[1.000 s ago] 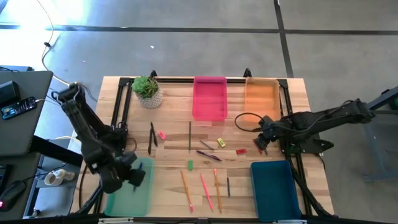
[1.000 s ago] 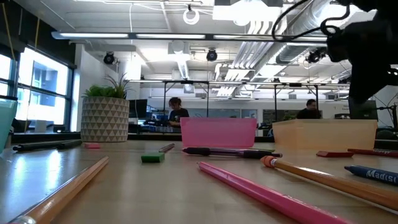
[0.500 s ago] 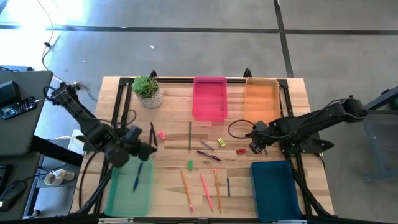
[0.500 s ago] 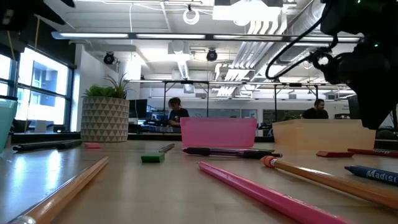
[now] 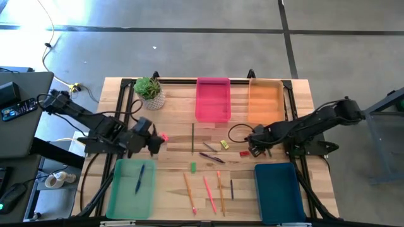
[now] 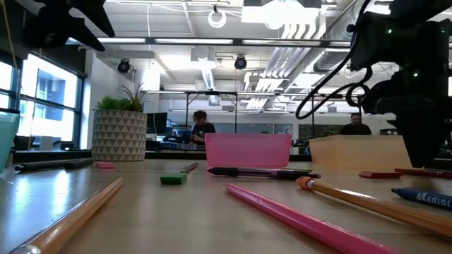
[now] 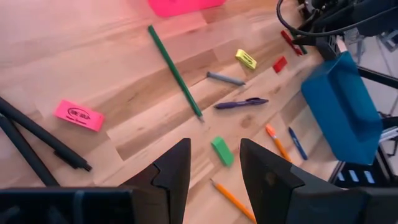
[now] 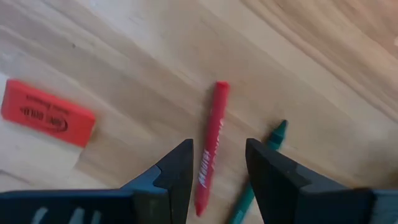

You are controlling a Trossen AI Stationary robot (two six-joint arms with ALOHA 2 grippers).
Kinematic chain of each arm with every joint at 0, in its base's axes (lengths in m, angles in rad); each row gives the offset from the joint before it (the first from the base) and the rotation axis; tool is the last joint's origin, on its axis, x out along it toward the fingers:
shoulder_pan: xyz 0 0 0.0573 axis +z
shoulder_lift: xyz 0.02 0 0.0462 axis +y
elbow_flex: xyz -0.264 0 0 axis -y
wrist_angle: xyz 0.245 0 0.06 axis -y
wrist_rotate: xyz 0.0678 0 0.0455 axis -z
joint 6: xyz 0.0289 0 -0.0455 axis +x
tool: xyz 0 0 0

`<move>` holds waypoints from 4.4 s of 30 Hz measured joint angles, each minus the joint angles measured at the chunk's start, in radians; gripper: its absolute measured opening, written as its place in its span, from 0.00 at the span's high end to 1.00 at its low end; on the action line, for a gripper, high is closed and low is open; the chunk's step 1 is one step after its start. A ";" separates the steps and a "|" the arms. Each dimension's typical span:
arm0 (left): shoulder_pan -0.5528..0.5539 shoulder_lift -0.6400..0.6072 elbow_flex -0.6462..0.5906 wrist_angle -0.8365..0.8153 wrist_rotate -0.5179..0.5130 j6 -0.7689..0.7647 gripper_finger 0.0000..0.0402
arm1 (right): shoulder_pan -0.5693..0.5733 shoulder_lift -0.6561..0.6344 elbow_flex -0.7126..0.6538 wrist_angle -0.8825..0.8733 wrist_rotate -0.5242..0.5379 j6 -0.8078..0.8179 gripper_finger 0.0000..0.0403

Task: Sort crayons/erasers/pens/pencils in bins
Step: Put the red crayon into the orange bin, then put the pink eraser into the pink bin

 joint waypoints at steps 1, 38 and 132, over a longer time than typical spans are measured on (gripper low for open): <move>0.010 0.000 0.000 0.000 0.006 0.011 0.69 | -0.003 0.011 0.000 0.012 -0.001 0.000 0.65; 0.331 0.001 0.000 -0.230 0.277 0.352 0.69 | -0.021 0.113 0.106 0.052 -0.019 0.023 0.99; 0.382 0.597 0.001 -0.008 0.240 -0.720 0.69 | -1.021 0.244 0.279 0.118 0.168 -1.240 0.73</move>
